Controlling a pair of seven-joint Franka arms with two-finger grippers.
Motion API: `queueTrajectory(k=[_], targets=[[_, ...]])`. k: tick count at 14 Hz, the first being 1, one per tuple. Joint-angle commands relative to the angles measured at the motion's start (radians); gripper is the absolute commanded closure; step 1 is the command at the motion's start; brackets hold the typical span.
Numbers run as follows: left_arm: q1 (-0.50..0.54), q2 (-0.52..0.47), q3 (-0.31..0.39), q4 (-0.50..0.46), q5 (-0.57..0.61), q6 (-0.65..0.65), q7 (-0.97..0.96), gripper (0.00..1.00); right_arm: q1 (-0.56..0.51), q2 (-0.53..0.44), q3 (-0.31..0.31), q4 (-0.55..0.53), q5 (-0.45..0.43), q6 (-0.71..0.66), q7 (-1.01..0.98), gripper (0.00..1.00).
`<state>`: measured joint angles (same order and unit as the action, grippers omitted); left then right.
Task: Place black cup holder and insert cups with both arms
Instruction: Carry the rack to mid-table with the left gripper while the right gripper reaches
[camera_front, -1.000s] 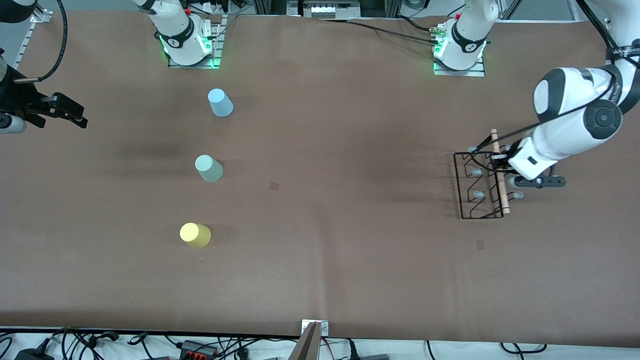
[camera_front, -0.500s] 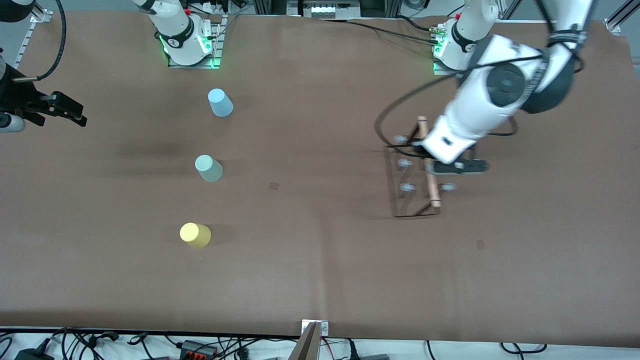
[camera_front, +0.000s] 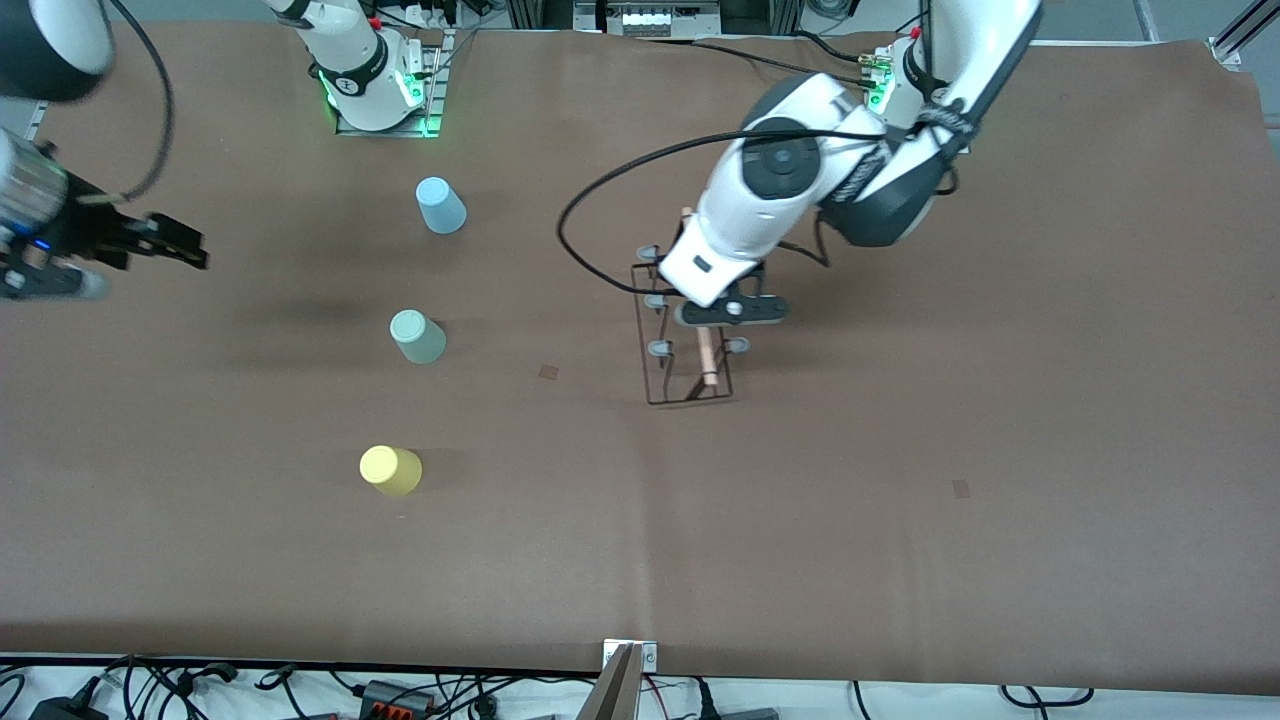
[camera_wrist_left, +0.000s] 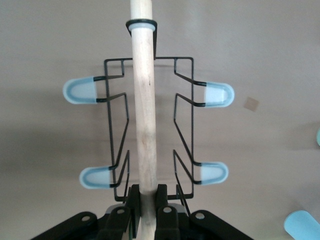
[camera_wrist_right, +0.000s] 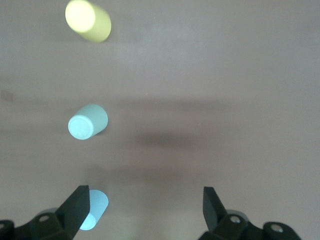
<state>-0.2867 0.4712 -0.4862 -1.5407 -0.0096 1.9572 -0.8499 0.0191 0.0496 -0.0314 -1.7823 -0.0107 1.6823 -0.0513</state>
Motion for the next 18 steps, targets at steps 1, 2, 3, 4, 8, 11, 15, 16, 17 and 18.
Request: queueTrajectory(k=[1, 2, 3, 4, 8, 11, 15, 16, 17, 18], targets=[[-0.061, 0.064, 0.011, 0.112, 0.002, -0.005, -0.07, 1.0, 0.08, 0.076, 0.001, 0.004, -0.002, -0.004, 0.056, 0.0], [-0.069, 0.072, 0.011, 0.113, 0.003, 0.012, -0.077, 1.0, 0.116, 0.099, 0.001, 0.0, -0.002, 0.01, 0.095, 0.0], [-0.081, 0.082, 0.011, 0.113, 0.013, 0.043, -0.08, 1.0, 0.143, 0.128, 0.001, 0.0, 0.0, 0.022, 0.129, 0.0], [-0.098, 0.098, 0.011, 0.113, 0.031, 0.073, -0.095, 1.0, 0.166, 0.157, 0.001, 0.0, 0.001, 0.045, 0.157, 0.0], [-0.153, 0.167, 0.009, 0.114, 0.202, 0.111, -0.115, 0.99, 0.173, 0.219, 0.001, -0.064, 0.098, 0.135, 0.174, 0.0], [-0.16, 0.185, 0.011, 0.116, 0.209, 0.118, -0.159, 0.99, 0.217, 0.22, 0.001, -0.144, 0.098, 0.236, 0.223, 0.0], [-0.152, 0.192, 0.011, 0.117, 0.203, 0.114, -0.172, 0.82, 0.24, 0.227, 0.001, -0.212, 0.098, 0.325, 0.266, 0.0], [-0.149, 0.181, 0.009, 0.117, 0.206, 0.108, -0.172, 0.8, 0.242, 0.23, 0.001, -0.229, 0.098, 0.345, 0.268, 0.0], [-0.144, 0.158, 0.009, 0.119, 0.201, 0.094, -0.172, 0.79, 0.24, 0.24, 0.002, -0.238, 0.103, 0.361, 0.284, 0.0], [-0.12, 0.137, 0.008, 0.128, 0.188, 0.072, -0.176, 0.79, 0.242, 0.251, 0.005, -0.239, 0.103, 0.37, 0.298, 0.0]])
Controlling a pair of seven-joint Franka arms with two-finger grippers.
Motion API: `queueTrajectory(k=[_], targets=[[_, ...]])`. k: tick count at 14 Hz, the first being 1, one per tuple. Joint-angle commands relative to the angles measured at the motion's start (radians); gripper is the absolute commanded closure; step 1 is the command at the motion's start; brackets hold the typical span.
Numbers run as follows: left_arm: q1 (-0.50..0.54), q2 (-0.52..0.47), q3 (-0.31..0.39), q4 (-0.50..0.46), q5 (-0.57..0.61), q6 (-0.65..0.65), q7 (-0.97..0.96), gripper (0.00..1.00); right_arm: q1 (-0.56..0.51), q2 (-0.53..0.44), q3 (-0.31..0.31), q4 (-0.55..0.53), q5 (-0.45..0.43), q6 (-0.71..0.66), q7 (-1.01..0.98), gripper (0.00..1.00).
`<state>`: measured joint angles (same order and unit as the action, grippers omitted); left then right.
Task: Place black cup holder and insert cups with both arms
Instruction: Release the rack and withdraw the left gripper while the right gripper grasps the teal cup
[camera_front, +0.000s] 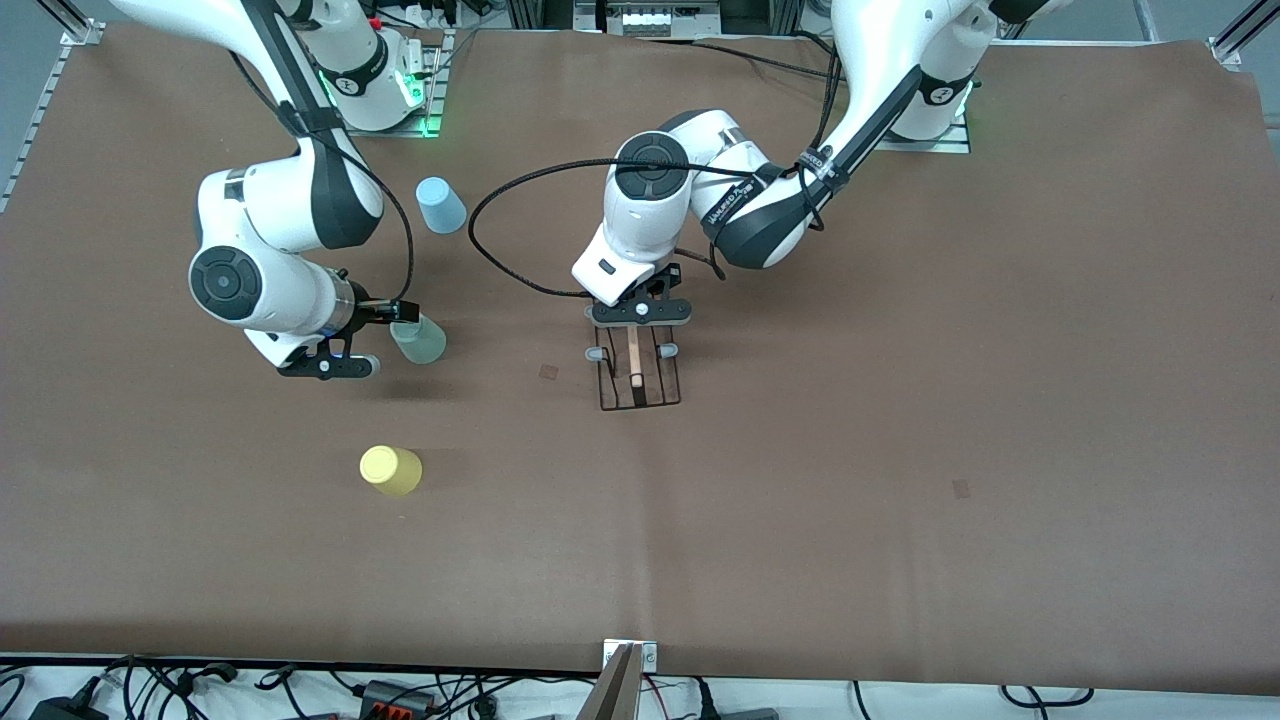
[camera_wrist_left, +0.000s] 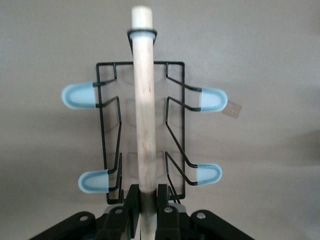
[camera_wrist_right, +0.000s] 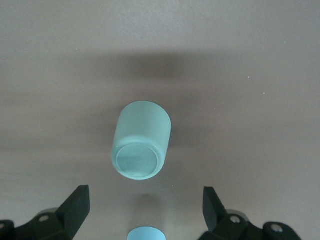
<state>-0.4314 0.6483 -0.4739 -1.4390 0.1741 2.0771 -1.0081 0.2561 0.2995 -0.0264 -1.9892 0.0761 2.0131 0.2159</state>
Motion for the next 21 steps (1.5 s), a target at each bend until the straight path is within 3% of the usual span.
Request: queueTrajectory(k=[1, 4, 7, 13, 14, 16, 17, 18, 20, 21], targets=[[0.049, -0.05, -0.011, 0.044, -0.031, -0.096, -0.018, 0.76, 0.005, 0.01, 0.003, -0.033, 0.016, 0.052, 0.039, 0.0], [0.132, -0.074, -0.015, 0.163, -0.067, -0.308, 0.04, 0.73, 0.006, 0.043, 0.019, -0.031, 0.022, 0.093, 0.071, 0.0], [0.274, -0.104, -0.011, 0.16, -0.068, -0.353, 0.24, 0.71, 0.015, 0.066, 0.025, -0.03, 0.022, 0.124, 0.096, 0.0], [0.439, -0.127, -0.005, 0.164, -0.051, -0.492, 0.469, 0.63, 0.014, 0.092, 0.025, -0.031, 0.022, 0.121, 0.096, 0.0], [0.459, -0.13, -0.002, 0.164, -0.051, -0.509, 0.518, 0.59, 0.014, 0.096, 0.025, -0.033, 0.022, 0.121, 0.096, 0.0], [0.525, -0.15, -0.005, 0.161, -0.053, -0.528, 0.583, 0.33, 0.011, 0.104, 0.025, -0.031, 0.021, 0.119, 0.096, 0.0], [0.533, -0.168, 0.0, 0.16, -0.053, -0.529, 0.627, 0.09, 0.009, 0.107, 0.025, -0.031, 0.021, 0.119, 0.096, 0.0], [0.536, -0.2, 0.041, 0.132, -0.056, -0.526, 0.682, 0.0, 0.009, 0.118, 0.025, -0.031, 0.021, 0.122, 0.094, 0.0], [0.502, -0.277, 0.191, 0.069, -0.079, -0.509, 0.743, 0.0, 0.008, 0.132, 0.025, -0.025, 0.021, 0.125, 0.094, 0.0], [0.485, -0.315, 0.255, 0.062, -0.099, -0.512, 0.743, 0.0, 0.008, 0.132, 0.025, -0.022, 0.021, 0.124, 0.094, 0.14]])
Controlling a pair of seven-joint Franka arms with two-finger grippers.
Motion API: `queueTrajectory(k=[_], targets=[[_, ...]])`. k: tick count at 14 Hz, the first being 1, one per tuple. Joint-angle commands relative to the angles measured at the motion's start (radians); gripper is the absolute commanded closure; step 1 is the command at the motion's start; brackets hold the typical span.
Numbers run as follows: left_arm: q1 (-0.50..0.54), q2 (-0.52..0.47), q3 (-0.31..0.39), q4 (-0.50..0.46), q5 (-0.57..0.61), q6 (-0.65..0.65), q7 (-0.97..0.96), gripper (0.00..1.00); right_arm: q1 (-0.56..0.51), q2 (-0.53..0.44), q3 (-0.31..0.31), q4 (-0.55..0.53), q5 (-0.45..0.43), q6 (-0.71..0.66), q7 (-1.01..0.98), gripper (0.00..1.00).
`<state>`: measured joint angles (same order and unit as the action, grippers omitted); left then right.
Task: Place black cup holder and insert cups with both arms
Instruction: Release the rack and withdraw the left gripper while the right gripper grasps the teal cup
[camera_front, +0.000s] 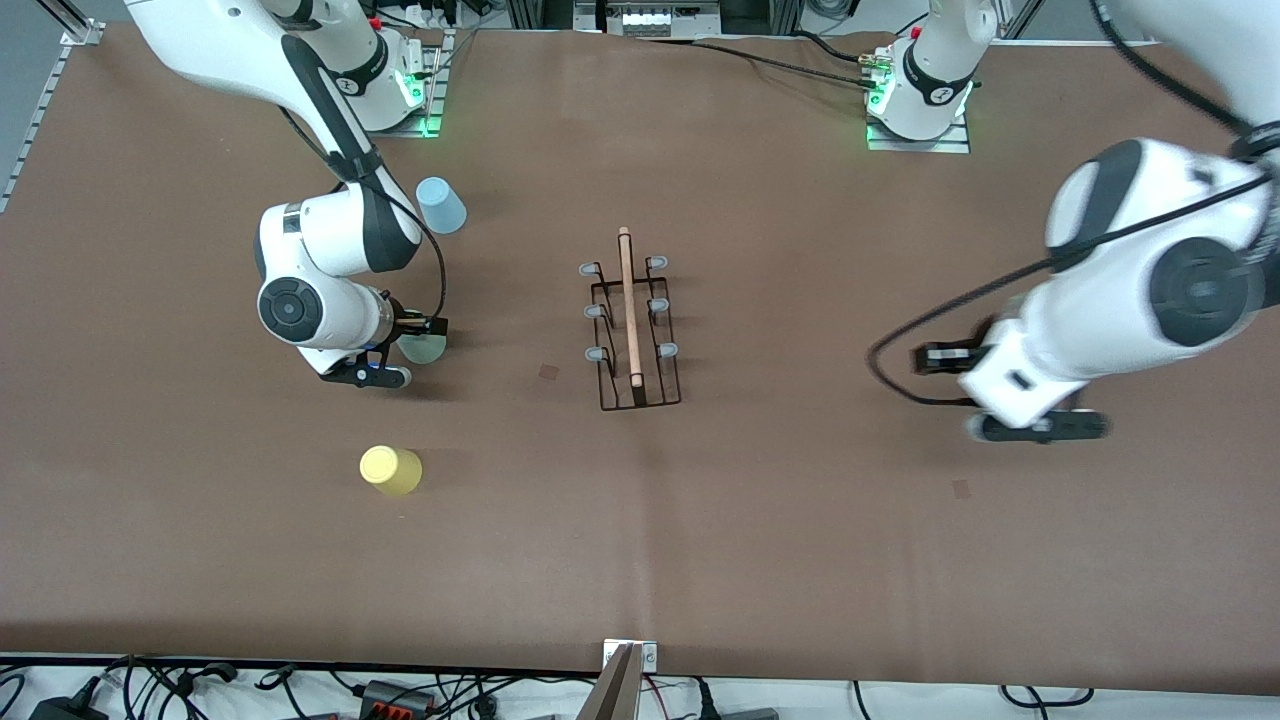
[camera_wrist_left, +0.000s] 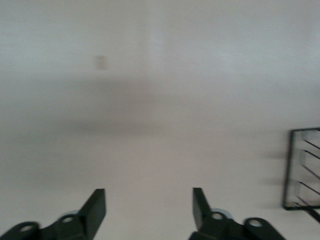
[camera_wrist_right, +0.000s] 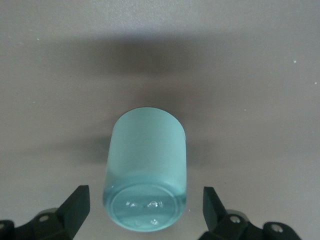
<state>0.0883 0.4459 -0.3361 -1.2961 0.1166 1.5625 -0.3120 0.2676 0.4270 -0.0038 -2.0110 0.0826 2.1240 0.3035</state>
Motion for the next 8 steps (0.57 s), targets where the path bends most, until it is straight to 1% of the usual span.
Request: queueTrajectory(k=[1, 2, 3, 4, 6, 7, 8], targets=[[-0.048, -0.163, 0.159, -0.092, -0.04, -0.012, 0.048, 0.0, -0.005, 0.002, 0.001, 0.003, 0.014, 0.008, 0.006, 0.32], [-0.053, -0.238, 0.202, -0.151, -0.051, 0.01, 0.045, 0.0, -0.005, -0.004, 0.001, 0.006, 0.014, 0.005, 0.006, 0.47], [-0.065, -0.289, 0.225, -0.199, -0.048, 0.034, 0.051, 0.0, -0.005, -0.008, 0.001, 0.023, 0.014, -0.008, 0.006, 0.61], [-0.067, -0.343, 0.227, -0.285, -0.048, 0.051, 0.051, 0.0, -0.005, -0.014, 0.001, 0.043, 0.014, -0.034, 0.008, 0.68], [-0.061, -0.436, 0.227, -0.461, -0.048, 0.219, 0.053, 0.0, 0.002, -0.04, 0.001, 0.13, 0.014, -0.129, 0.009, 0.69], [-0.061, -0.475, 0.226, -0.518, -0.048, 0.278, 0.054, 0.0, 0.007, -0.047, 0.002, 0.187, 0.016, -0.198, 0.013, 0.7], [-0.061, -0.484, 0.221, -0.538, -0.048, 0.306, 0.054, 0.0, 0.01, -0.056, 0.022, 0.258, 0.017, -0.279, 0.023, 0.7]])
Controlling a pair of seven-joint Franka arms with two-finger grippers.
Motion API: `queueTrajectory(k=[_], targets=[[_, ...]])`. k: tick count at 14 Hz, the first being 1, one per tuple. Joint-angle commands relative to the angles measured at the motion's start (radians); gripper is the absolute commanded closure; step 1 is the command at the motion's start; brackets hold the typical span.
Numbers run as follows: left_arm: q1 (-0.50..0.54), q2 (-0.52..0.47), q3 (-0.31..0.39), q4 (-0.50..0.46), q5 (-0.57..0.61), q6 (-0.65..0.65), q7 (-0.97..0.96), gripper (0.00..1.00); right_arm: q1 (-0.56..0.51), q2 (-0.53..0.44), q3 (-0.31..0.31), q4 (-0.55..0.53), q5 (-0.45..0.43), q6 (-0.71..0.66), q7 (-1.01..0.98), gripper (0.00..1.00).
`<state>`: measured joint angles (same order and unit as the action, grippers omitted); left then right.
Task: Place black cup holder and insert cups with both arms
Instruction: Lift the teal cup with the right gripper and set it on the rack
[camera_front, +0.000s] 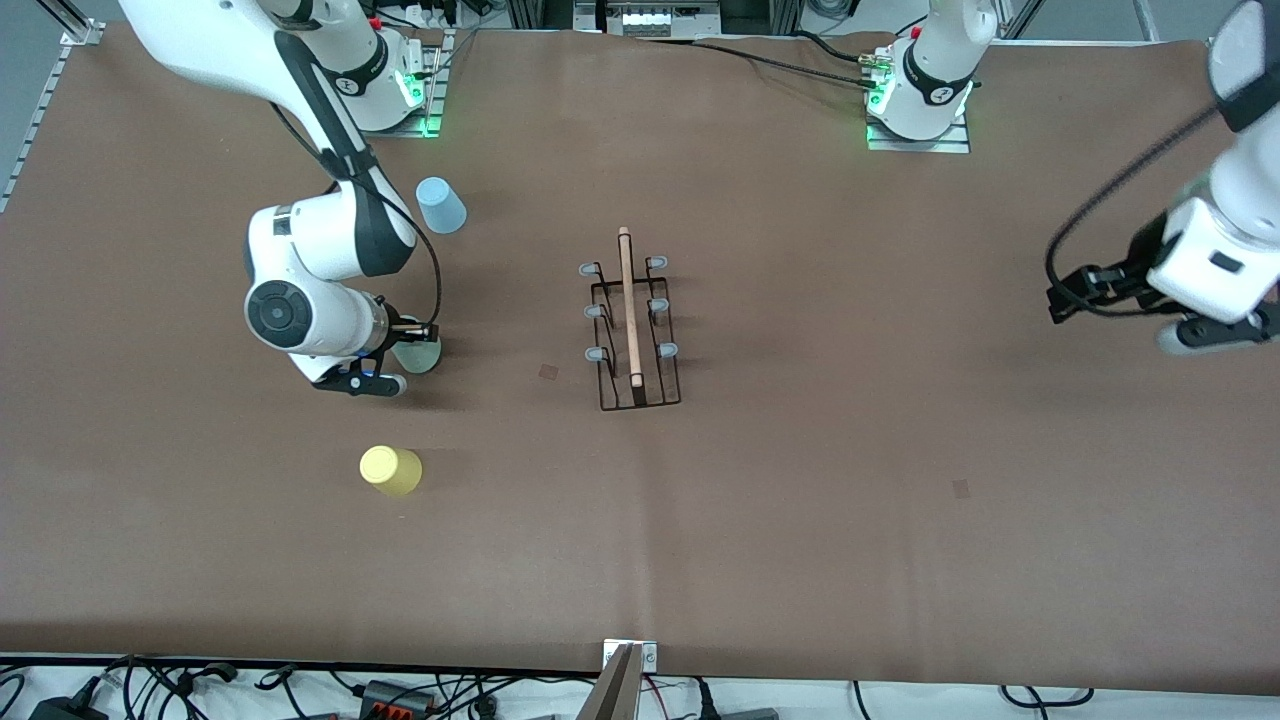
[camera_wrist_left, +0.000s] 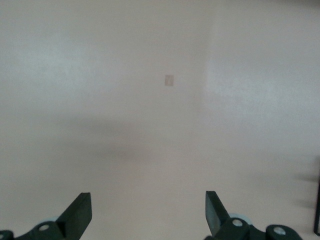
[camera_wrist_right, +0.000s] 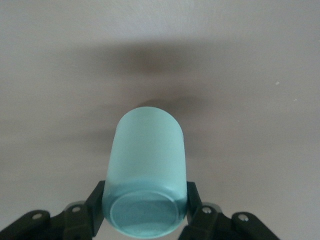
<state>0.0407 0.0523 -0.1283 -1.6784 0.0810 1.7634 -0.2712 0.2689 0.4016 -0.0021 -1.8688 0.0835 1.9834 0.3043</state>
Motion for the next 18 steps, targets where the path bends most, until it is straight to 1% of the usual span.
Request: queueTrajectory(k=[1, 2, 4, 6, 7, 9, 11, 15, 18], targets=[[-0.012, -0.089, 0.013, -0.153, -0.012, 0.105, 0.012, 0.0, 0.01, -0.035, 0.049, 0.172, 0.018, -0.205, 0.028, 0.7], [-0.008, -0.086, 0.013, -0.153, -0.012, 0.11, 0.012, 0.0, 0.012, -0.037, 0.083, 0.222, 0.047, -0.268, 0.05, 0.7], [-0.001, -0.086, 0.013, -0.149, -0.015, 0.108, 0.013, 0.0, 0.013, -0.037, 0.158, 0.255, 0.125, -0.31, 0.138, 0.7], [-0.002, -0.085, 0.006, -0.141, -0.015, 0.107, 0.009, 0.0, 0.03, -0.037, 0.247, 0.255, 0.128, -0.298, 0.226, 0.7], [-0.002, -0.083, 0.006, -0.139, -0.015, 0.107, 0.007, 0.0, 0.055, -0.033, 0.27, 0.257, 0.128, -0.284, 0.275, 0.7], [-0.002, -0.08, 0.006, -0.138, -0.015, 0.105, 0.009, 0.0, 0.128, -0.023, 0.271, 0.257, 0.128, -0.226, 0.343, 0.7], [-0.001, -0.072, 0.006, -0.135, -0.015, 0.107, 0.009, 0.0, 0.171, 0.002, 0.271, 0.257, 0.128, -0.187, 0.386, 0.7], [-0.001, -0.071, 0.006, -0.133, -0.015, 0.104, 0.01, 0.0, 0.208, 0.028, 0.271, 0.257, 0.118, -0.164, 0.414, 0.7], [-0.001, -0.071, 0.006, -0.129, -0.015, 0.1, 0.01, 0.0, 0.208, 0.052, 0.271, 0.257, 0.114, -0.137, 0.414, 0.7]])
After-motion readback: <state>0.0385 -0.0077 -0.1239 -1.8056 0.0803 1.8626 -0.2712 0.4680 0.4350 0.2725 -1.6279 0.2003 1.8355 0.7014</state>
